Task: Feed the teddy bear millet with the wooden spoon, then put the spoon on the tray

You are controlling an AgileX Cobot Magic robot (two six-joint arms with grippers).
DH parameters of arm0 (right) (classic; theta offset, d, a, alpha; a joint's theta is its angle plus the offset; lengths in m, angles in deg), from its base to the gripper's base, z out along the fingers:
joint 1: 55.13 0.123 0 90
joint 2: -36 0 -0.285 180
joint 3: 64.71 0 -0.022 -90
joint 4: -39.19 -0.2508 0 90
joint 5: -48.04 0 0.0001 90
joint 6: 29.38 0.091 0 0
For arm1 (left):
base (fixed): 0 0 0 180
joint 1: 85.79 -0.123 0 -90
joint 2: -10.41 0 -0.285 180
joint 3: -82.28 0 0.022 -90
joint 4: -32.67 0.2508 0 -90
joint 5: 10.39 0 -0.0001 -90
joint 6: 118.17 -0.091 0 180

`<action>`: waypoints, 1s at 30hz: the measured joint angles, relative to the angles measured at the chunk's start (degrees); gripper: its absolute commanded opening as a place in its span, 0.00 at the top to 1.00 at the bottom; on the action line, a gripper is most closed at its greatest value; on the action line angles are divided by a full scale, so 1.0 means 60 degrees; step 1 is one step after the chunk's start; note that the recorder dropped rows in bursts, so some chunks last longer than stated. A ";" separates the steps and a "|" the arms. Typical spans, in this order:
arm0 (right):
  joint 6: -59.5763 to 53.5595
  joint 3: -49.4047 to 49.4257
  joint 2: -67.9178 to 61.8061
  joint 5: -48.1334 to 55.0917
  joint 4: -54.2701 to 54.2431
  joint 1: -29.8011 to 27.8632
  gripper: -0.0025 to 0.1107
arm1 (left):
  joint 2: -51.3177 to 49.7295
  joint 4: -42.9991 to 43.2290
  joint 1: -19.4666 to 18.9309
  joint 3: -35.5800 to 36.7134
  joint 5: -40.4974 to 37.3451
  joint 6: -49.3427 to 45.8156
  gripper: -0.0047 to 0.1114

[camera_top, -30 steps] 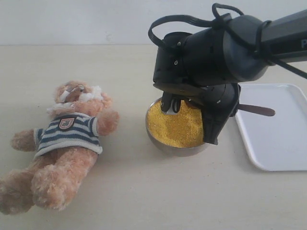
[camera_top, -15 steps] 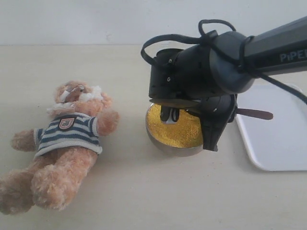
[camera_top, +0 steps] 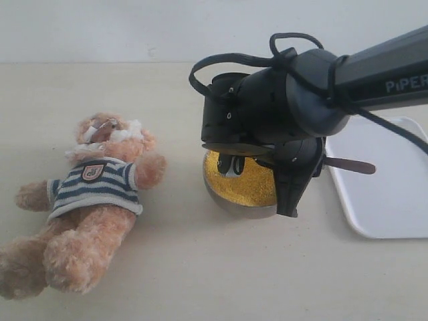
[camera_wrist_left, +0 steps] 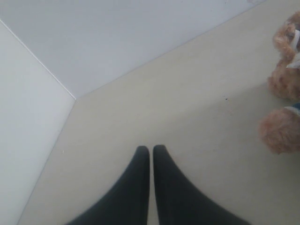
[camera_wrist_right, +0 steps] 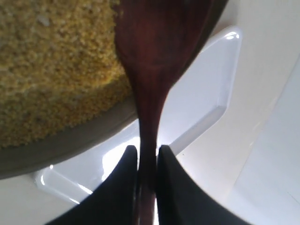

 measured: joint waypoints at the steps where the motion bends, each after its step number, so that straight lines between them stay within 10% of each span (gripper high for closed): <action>1: 0.0000 0.0000 0.0000 0.0000 -0.0044 0.0048 0.98 | 0.0000 0.0000 0.0000 0.0000 0.0000 0.0000 0.93; 30: -0.0616 0.0015 0.0497 0.0043 -0.1275 0.0420 0.98 | 0.0000 0.0000 0.0000 0.0000 0.0000 0.0000 0.93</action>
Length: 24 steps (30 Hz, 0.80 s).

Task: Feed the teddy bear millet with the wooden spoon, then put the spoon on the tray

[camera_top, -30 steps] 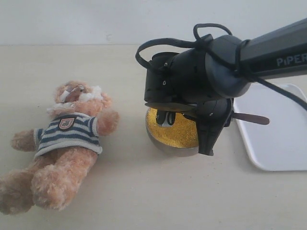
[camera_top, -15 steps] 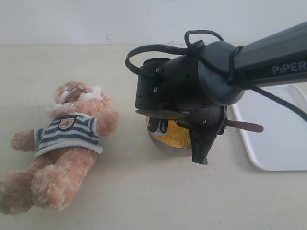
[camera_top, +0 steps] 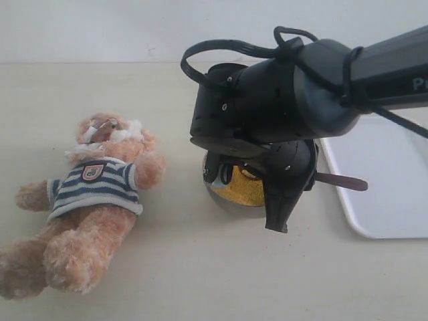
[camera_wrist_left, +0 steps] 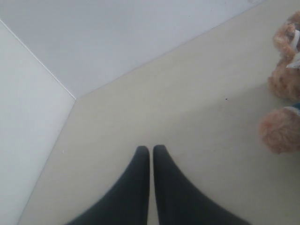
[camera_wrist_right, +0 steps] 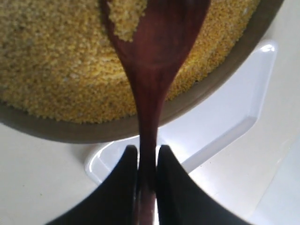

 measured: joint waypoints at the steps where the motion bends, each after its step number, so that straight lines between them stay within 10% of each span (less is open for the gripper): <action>1: 0.0019 0.0000 0.0000 0.0000 0.0078 0.0000 0.98 | 0.0000 0.0000 0.0000 0.0000 0.0000 0.0000 0.93; 24: -0.0145 0.0000 0.0392 -0.0035 0.0611 -0.0645 0.98 | 0.0000 0.0000 0.0000 0.0000 0.0000 0.0000 0.93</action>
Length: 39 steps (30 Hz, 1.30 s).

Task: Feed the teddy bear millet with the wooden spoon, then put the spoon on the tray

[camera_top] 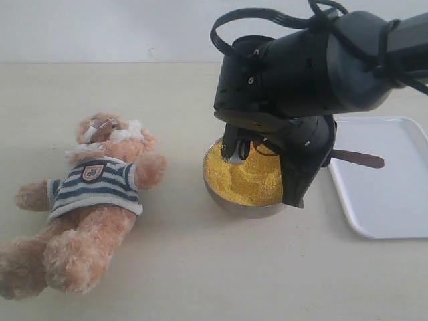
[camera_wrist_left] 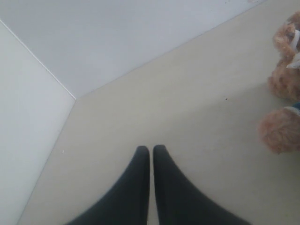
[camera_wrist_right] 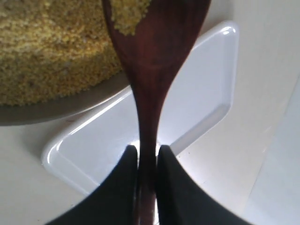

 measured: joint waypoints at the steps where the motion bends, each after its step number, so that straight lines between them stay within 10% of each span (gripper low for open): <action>1: -0.0148 0.0000 0.0000 0.0000 -0.0174 0.0000 0.98 | 0.0000 0.0000 0.0000 0.0000 0.0000 0.0000 0.93; 39: 0.0259 0.0000 -0.0432 0.0000 0.0097 0.0000 0.98 | 0.0000 0.0000 0.0000 0.0000 0.0000 0.0000 0.93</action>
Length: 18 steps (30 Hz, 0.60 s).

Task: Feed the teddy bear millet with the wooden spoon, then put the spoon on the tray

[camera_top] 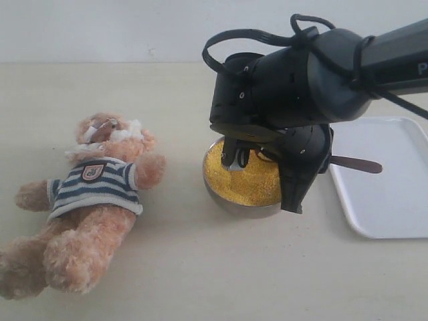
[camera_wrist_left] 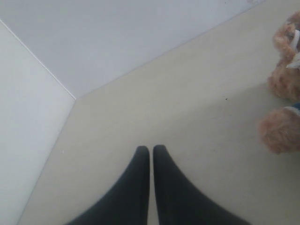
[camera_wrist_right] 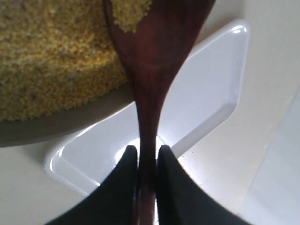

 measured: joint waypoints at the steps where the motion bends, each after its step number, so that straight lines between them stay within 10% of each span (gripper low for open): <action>1: 0.0000 0.0000 0.0000 0.0000 -0.0028 0.0000 0.98 | 0.0000 0.0000 0.0000 0.0000 0.0000 0.0000 0.93; 18: -0.0037 0.0000 0.0000 0.0000 -0.0797 0.0000 0.98 | 0.0000 0.0000 0.0000 0.0000 0.0000 0.0000 0.93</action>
